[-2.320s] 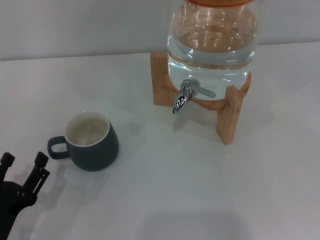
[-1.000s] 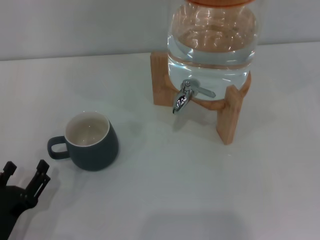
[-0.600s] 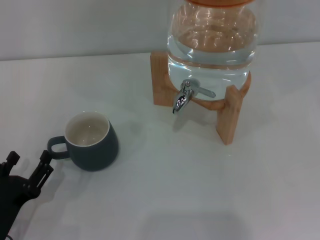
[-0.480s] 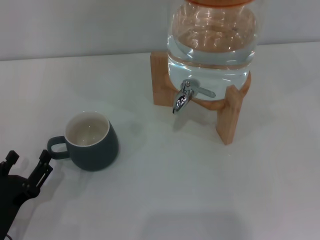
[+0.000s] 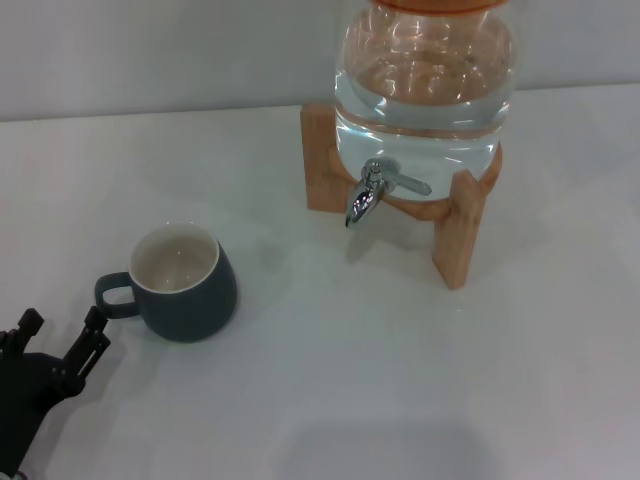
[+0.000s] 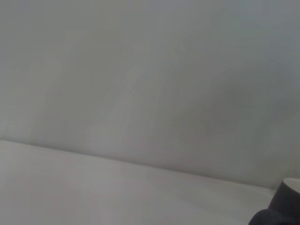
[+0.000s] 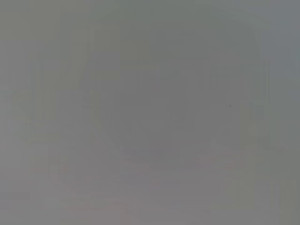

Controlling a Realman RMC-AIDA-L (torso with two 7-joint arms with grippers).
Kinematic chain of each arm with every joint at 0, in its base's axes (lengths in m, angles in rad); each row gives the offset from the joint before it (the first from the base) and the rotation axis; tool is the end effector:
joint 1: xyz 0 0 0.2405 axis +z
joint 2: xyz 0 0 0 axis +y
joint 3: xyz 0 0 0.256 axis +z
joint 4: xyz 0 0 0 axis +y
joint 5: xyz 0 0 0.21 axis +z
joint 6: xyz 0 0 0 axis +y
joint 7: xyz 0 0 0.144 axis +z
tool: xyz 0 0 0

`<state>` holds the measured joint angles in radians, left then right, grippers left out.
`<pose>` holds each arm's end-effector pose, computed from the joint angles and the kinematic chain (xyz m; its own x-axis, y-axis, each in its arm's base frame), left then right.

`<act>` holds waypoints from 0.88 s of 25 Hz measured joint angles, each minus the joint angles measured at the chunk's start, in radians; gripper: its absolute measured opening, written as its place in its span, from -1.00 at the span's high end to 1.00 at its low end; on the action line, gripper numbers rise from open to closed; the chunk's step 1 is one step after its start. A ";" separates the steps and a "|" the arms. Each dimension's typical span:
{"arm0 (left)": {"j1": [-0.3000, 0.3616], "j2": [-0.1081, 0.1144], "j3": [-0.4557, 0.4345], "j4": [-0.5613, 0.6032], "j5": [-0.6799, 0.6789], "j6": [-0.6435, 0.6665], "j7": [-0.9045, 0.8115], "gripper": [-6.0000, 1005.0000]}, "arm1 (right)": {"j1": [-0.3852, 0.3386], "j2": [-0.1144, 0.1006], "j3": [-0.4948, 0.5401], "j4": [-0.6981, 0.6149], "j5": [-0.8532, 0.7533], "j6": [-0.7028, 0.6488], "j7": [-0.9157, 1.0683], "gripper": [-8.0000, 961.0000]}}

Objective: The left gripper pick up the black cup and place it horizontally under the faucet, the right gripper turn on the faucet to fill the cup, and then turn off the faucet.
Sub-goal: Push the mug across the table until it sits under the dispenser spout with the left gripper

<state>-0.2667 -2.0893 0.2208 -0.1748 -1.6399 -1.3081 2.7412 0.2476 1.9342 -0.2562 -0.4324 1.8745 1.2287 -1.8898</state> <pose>-0.3561 0.2300 -0.0628 0.5249 0.1964 0.8282 0.8432 -0.2529 -0.4744 0.4265 0.2749 0.1727 0.3422 0.0795 -0.9362 -0.9395 0.0130 -0.3423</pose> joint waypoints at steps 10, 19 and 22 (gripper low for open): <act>-0.013 0.000 0.000 0.000 0.002 0.004 0.000 -0.75 | 0.001 0.002 0.000 0.000 0.000 0.000 0.000 -0.75; -0.019 0.000 0.000 0.000 0.002 0.007 0.000 -0.75 | 0.001 0.002 0.000 0.001 0.001 0.005 0.000 -0.75; -0.019 0.000 0.000 0.000 0.002 0.008 0.000 -0.75 | 0.001 0.003 0.000 0.001 0.001 0.006 0.000 -0.75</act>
<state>-0.2861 -2.0893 0.2209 -0.1748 -1.6384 -1.3000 2.7411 0.2484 1.9376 -0.2561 -0.4309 1.8759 1.2344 -1.8899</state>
